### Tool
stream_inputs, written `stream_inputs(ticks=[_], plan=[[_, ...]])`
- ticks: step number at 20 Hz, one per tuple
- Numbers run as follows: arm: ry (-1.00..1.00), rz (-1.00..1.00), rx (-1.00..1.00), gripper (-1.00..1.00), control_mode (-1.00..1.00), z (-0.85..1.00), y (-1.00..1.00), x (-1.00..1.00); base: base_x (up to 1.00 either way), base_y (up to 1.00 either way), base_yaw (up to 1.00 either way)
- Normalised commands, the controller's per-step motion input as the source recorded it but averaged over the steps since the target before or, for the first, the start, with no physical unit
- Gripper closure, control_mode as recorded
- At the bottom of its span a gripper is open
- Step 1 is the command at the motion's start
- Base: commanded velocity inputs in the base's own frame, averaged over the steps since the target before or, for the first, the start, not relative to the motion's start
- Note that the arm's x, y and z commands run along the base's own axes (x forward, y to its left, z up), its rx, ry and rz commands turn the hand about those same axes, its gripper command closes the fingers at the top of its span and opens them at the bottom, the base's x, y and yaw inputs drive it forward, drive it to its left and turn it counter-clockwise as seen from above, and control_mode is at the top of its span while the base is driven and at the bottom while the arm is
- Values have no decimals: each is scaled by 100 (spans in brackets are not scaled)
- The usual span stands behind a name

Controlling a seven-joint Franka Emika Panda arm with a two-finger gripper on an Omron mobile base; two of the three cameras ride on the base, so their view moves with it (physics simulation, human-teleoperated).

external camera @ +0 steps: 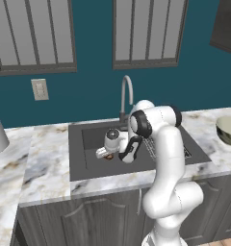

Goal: Remove the broccoli and potato from the sink. Then move the bowl and cup from the counter to the sink for washing.

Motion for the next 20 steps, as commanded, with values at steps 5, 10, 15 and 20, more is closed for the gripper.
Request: stream_inputs(ticks=[5, 10, 15, 20], plan=[[0, 0, 0, -100, -100, -11, 4, 13, 0, 0, 0], [0, 0, 0, -100, -100, -13, 4, 13, 0, 0, 0], [0, 0, 0, -100, -100, -13, 3, 15, 0, 0, 0], [0, 0, 0, -100, -100, -14, 2, 15, 0, 0, 0]])
